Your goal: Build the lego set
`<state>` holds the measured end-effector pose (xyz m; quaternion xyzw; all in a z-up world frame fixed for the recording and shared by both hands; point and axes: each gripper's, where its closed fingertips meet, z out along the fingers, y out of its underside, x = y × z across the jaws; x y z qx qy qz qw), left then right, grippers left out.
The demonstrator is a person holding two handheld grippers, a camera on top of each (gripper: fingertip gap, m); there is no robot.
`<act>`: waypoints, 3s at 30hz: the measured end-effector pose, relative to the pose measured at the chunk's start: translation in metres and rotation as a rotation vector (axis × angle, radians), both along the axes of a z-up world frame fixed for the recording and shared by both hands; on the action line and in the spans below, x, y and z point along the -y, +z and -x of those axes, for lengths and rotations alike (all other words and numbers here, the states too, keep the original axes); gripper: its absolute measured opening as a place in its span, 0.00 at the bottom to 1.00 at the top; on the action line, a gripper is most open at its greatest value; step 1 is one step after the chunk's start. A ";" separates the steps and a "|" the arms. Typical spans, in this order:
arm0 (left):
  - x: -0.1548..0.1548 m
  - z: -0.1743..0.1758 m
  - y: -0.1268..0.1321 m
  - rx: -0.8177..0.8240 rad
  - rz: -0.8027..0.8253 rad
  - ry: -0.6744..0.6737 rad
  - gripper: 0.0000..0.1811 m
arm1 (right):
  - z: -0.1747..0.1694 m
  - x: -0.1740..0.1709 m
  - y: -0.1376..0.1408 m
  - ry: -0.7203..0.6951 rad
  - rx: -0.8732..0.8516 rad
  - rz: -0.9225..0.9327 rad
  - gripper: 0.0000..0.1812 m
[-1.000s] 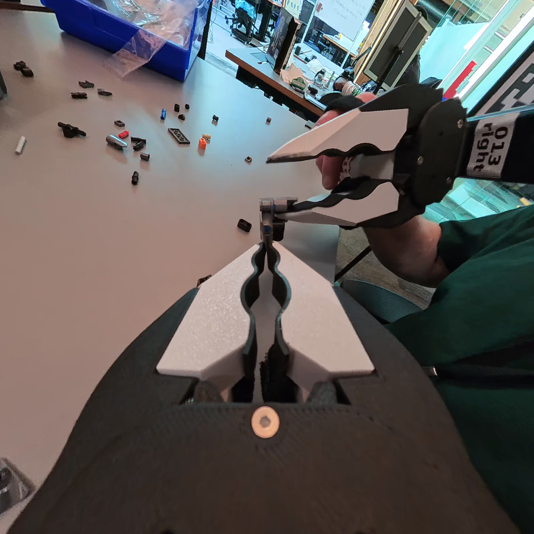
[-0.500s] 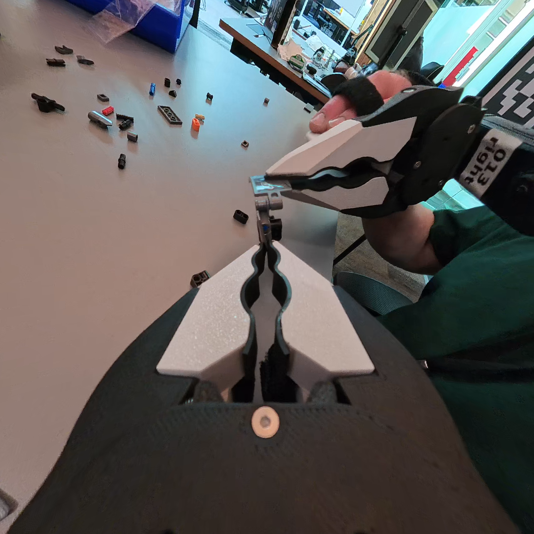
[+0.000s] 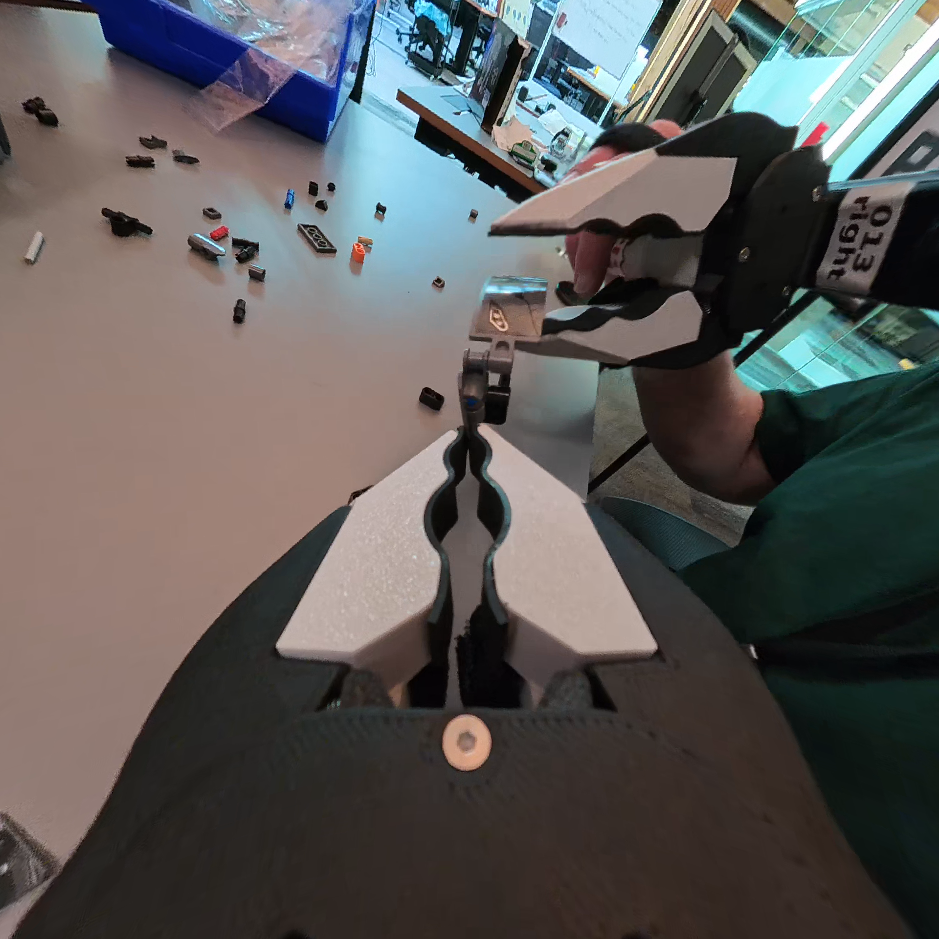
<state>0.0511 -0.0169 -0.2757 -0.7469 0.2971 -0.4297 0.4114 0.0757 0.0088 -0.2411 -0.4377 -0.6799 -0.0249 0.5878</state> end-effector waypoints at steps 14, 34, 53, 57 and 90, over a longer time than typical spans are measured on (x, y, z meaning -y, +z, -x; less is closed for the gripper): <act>0.002 0.003 0.008 0.085 0.023 0.018 0.00 | -0.012 -0.004 0.017 -0.079 -0.060 -0.061 0.21; -0.012 -0.008 0.024 0.180 0.005 0.150 0.00 | 0.018 0.007 -0.004 -0.093 -0.325 0.294 0.14; -0.004 -0.016 0.034 0.206 -0.047 0.064 0.00 | 0.007 0.009 0.001 0.037 -0.401 0.436 0.01; -0.005 -0.017 0.034 0.220 -0.048 0.071 0.06 | 0.006 0.011 0.003 0.071 -0.423 0.469 0.01; 0.000 0.007 0.043 0.283 -0.102 0.086 0.03 | 0.026 0.028 -0.005 0.179 -0.230 0.300 0.03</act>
